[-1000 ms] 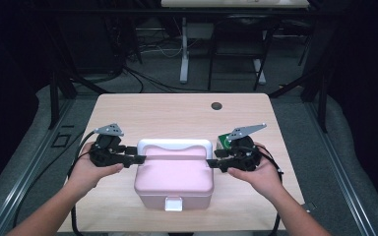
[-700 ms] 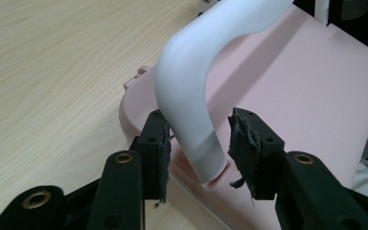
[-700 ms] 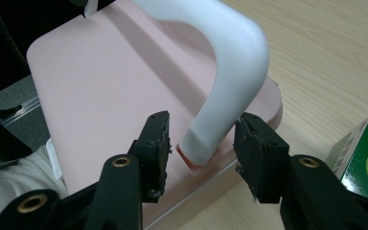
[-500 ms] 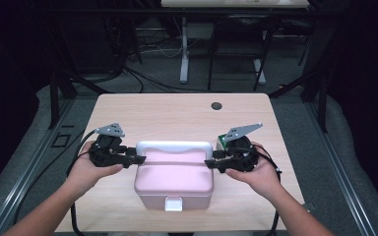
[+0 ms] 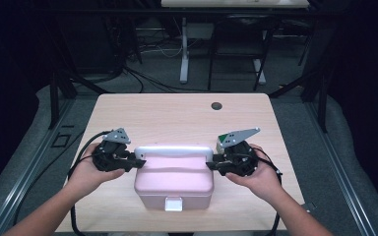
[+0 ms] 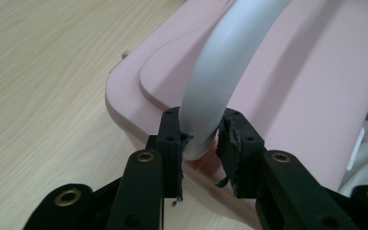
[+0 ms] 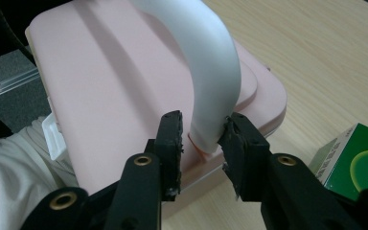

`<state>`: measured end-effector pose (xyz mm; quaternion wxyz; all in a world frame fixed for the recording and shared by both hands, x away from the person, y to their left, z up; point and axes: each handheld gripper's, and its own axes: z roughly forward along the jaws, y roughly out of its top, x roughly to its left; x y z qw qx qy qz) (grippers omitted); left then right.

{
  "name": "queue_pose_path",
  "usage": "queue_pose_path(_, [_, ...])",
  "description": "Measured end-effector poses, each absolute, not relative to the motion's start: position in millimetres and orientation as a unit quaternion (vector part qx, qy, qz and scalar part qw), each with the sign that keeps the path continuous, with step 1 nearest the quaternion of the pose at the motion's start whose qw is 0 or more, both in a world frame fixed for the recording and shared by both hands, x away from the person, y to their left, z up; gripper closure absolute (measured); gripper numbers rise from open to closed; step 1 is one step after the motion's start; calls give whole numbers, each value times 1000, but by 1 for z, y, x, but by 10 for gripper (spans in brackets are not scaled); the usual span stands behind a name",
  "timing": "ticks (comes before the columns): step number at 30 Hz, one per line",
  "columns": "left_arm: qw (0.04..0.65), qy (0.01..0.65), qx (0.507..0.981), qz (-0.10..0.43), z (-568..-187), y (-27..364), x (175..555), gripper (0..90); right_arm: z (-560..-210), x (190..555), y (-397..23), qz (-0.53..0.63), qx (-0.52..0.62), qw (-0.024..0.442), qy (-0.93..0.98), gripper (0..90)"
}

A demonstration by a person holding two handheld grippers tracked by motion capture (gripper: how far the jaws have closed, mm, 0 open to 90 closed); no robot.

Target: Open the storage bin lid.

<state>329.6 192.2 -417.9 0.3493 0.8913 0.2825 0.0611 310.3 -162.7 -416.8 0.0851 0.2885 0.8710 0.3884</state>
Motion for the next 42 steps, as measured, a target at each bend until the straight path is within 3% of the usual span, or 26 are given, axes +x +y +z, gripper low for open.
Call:
queue_pose_path(7, [349,284,891,54,-418,192,332,743,-423,314,-160,374,289,86,877,749])
queue_pose_path(20, [344,283,893,55,-415,192,332,746,-420,313,-159,370,286,87,880,755])
queue_pose_path(29, [358,293,886,41,-394,195,341,743,-403,319,-164,395,295,78,867,756])
queue_pose_path(35, [379,295,875,58,-387,205,335,710,-402,321,-164,394,305,72,864,757])
queue_pose_path(42, [395,312,862,66,-380,233,318,792,-402,323,-165,401,314,62,859,757])
